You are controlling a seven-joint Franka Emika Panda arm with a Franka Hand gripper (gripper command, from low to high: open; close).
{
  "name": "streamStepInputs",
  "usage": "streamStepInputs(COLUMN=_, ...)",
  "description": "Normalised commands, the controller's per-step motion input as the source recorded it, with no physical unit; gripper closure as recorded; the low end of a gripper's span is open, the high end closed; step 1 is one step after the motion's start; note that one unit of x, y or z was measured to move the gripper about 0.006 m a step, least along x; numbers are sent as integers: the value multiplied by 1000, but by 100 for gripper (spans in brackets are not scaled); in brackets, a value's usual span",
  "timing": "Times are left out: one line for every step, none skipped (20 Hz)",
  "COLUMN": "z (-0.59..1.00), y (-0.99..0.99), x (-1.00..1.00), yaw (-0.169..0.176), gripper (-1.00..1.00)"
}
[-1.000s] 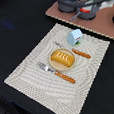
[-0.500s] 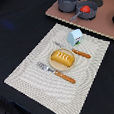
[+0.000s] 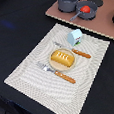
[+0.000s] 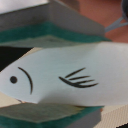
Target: Interact with the objects in diverse but meaningful ways.
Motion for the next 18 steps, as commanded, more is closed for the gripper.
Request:
streamStepInputs(z=-420, y=597, x=-17, yaw=45, gripper=100)
streamStepInputs(z=-431, y=563, x=0, yaw=45, gripper=100)
streamStepInputs(z=-443, y=531, x=0, yaw=45, gripper=100)
streamStepInputs(z=-457, y=509, x=0, yaw=46, gripper=100)
streamStepInputs(z=-477, y=477, x=0, yaw=46, gripper=100)
streamStepInputs(z=-483, y=471, x=0, yaw=45, gripper=100)
streamStepInputs(z=-491, y=486, x=0, yaw=44, gripper=100)
streamStepInputs(z=-489, y=474, x=0, yaw=43, gripper=100)
streamStepInputs(z=-506, y=443, x=0, yaw=41, gripper=100)
streamStepInputs(z=-509, y=420, x=0, yaw=39, gripper=100)
streamStepInputs(z=-503, y=397, x=0, yaw=36, gripper=100)
streamStepInputs(z=-483, y=360, x=0, yaw=40, gripper=100)
streamStepInputs(z=-483, y=360, x=0, yaw=42, gripper=100)
streamStepInputs(z=-491, y=374, x=0, yaw=41, gripper=100)
streamStepInputs(z=-486, y=346, x=0, yaw=38, gripper=100)
streamStepInputs(z=-480, y=306, x=0, yaw=34, gripper=100)
streamStepInputs(z=-466, y=286, x=0, yaw=29, gripper=100)
streamStepInputs(z=-463, y=294, x=0, yaw=27, gripper=100)
